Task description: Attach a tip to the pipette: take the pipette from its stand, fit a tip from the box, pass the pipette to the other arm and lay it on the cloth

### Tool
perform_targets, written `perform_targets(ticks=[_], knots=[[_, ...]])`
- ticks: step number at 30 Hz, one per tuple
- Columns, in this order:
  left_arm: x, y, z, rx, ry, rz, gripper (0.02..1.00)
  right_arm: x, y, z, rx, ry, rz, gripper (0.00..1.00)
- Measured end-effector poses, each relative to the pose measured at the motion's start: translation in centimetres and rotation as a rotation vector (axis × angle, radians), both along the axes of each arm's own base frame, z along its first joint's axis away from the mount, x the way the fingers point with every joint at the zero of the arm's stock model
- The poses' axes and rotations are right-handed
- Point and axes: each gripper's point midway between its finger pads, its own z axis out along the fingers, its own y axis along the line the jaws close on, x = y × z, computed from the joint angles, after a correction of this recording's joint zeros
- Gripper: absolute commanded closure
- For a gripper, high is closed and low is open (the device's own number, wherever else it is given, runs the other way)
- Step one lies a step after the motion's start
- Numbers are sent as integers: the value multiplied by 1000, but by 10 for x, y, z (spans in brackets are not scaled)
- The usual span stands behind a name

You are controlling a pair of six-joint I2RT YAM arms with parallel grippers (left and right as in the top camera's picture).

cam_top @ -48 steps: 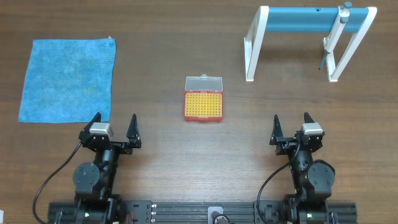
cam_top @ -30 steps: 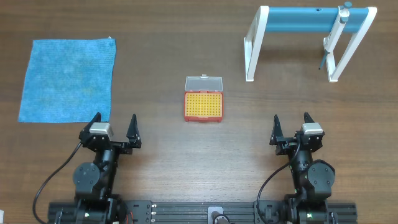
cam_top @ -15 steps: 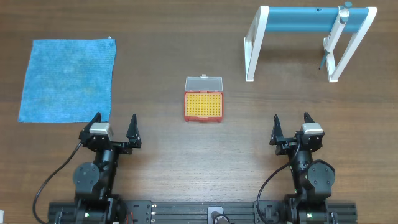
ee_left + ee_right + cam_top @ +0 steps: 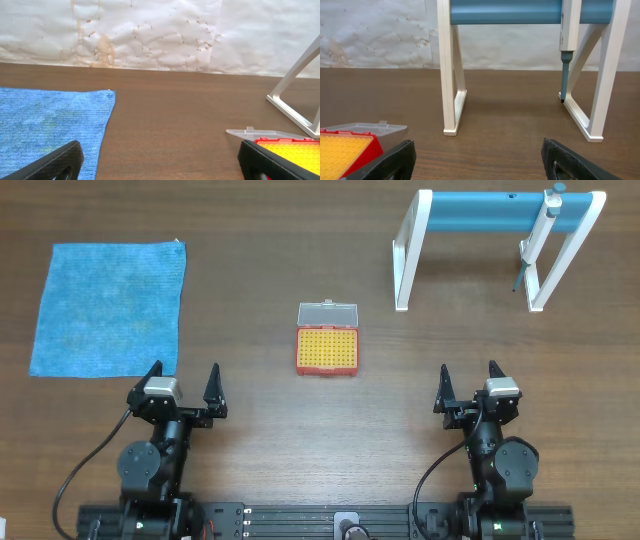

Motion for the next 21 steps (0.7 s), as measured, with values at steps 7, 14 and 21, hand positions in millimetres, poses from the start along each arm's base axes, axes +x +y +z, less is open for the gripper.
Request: perform_targets(ticks=[7,14,21], knots=[[0,0,0,0,0,0,23,0,0,0,0,0,0,172],[0,0,1,0,-3,0,23,13,-25,-22,12,216,-95,172],[0,0,1,0,-2,0,23,61,-83,54,-70,253,-207,172]])
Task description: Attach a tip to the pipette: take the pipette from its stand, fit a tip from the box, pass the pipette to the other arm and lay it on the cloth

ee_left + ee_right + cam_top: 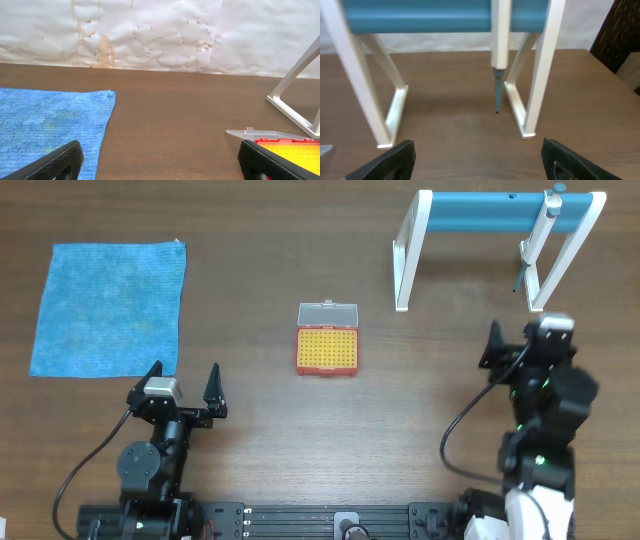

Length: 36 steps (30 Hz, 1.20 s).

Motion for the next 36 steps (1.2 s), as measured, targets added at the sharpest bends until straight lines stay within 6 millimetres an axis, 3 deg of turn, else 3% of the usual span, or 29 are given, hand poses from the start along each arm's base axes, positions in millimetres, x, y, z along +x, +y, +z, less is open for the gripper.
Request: perform_targets(ticks=[7,10,14,25,33,36], knots=[[0,0,0,0,0,0,23,41,-33,6,-84,70,103,172],[0,0,0,0,1,0,23,73,-46,4,-109,27,152,172],[0,0,0,0,0,0,23,99,-55,-1,-87,-16,157,172],[0,0,0,0,0,0,20,126,-61,-23,-23,-54,149,174],[0,0,0,0,0,0,23,133,-62,-15,-16,-104,144,194],[0,0,0,0,0,0,20,141,-56,-24,4,-91,161,205]])
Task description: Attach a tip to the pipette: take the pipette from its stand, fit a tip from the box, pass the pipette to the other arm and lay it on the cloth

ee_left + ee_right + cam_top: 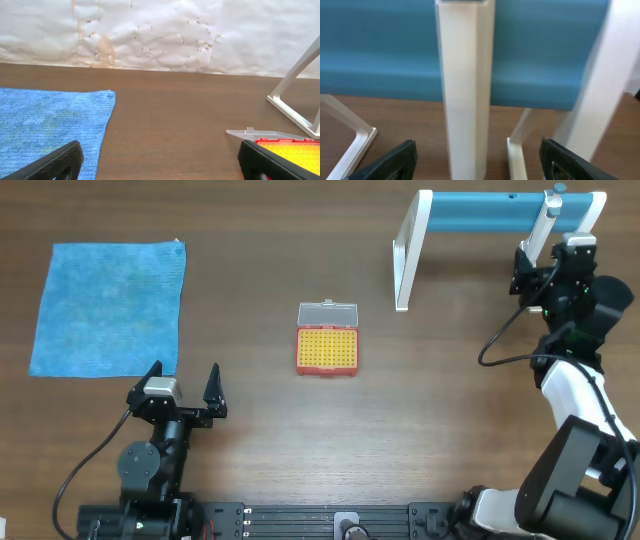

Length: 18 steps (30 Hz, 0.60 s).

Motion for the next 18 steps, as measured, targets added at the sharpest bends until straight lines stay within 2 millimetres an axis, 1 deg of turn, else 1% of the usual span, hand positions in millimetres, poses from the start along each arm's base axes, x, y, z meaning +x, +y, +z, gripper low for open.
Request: perform_targets(ticks=[3,5,7,9,11,13,18], knots=[[0,0,0,0,0,0,23,9,4,-2,13,4,14,218],[0,0,0,0,0,0,23,18,4,1,22,-2,18,226],[0,0,0,0,0,0,23,22,2,0,28,-1,17,237],[0,0,0,0,0,0,23,26,1,-4,40,6,15,281],[0,0,0,0,0,0,23,27,4,-5,46,9,21,334],[0,0,0,0,0,0,20,28,7,-5,49,9,26,404],[0,0,0,0,0,0,23,28,7,-5,54,10,26,516]])
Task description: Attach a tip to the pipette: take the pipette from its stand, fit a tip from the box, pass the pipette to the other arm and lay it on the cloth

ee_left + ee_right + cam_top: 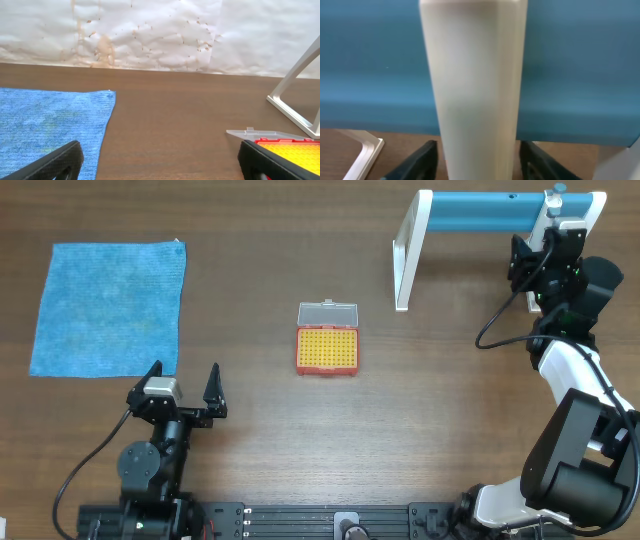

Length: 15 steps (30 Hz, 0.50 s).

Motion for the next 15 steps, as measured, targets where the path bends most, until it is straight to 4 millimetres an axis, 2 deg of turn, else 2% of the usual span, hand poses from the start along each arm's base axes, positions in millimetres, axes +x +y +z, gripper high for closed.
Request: perform_targets(ticks=[15], knots=[[0,0,0,0,0,0,20,0,0,0,3,1,-1,814]])
